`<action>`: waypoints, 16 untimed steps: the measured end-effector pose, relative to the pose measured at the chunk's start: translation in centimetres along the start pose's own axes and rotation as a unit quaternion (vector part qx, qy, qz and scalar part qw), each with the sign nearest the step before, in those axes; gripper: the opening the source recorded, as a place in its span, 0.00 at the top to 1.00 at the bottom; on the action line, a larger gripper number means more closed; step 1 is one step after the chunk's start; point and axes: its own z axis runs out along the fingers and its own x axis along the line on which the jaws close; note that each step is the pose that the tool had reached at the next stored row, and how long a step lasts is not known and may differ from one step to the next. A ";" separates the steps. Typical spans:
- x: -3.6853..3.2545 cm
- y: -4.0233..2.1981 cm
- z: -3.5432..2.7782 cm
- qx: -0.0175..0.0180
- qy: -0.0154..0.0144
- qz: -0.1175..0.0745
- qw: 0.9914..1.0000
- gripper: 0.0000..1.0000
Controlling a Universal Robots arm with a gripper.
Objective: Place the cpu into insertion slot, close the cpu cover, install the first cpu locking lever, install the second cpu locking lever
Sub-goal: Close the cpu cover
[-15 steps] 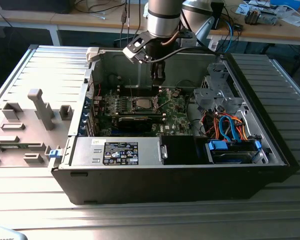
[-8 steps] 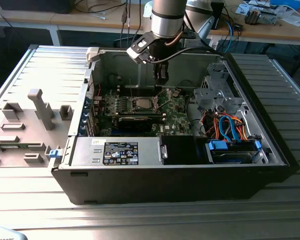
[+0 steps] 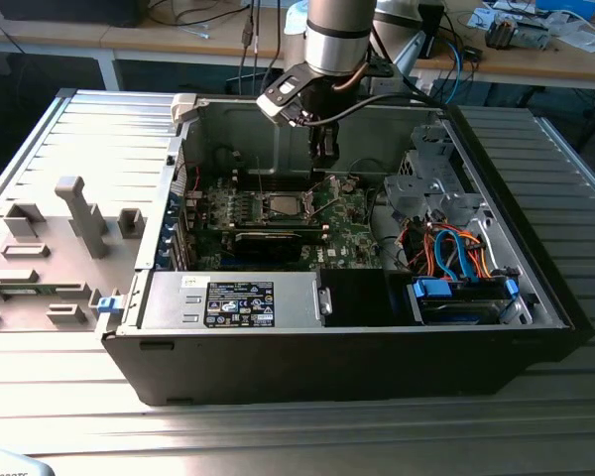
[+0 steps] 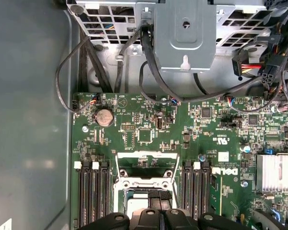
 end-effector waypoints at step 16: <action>-0.02 1.03 0.00 0.000 0.000 0.000 1.000 0.89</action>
